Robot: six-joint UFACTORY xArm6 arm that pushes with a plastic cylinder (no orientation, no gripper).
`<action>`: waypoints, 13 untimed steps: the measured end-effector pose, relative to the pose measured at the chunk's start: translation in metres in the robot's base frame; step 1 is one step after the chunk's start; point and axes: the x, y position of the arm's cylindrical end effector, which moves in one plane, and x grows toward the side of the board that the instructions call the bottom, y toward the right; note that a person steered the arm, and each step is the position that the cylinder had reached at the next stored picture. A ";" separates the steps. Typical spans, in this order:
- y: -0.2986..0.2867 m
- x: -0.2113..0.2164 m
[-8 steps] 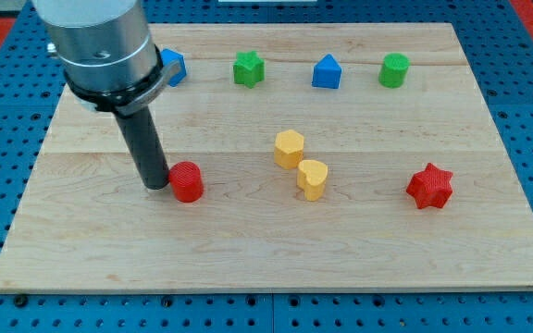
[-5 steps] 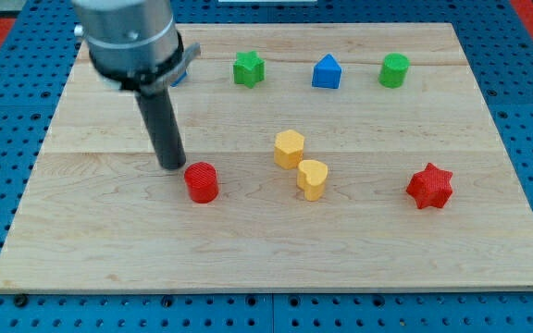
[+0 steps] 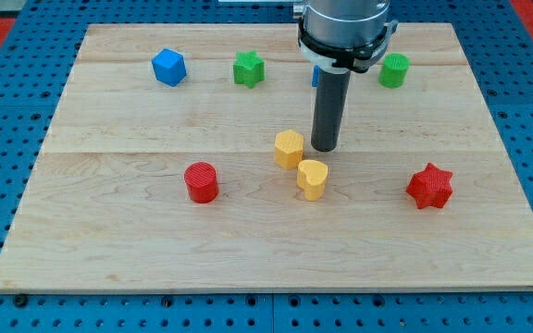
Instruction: Slide the yellow hexagon to red circle
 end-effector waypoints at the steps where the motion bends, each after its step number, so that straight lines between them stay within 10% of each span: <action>1: 0.000 0.001; 13: -0.083 0.014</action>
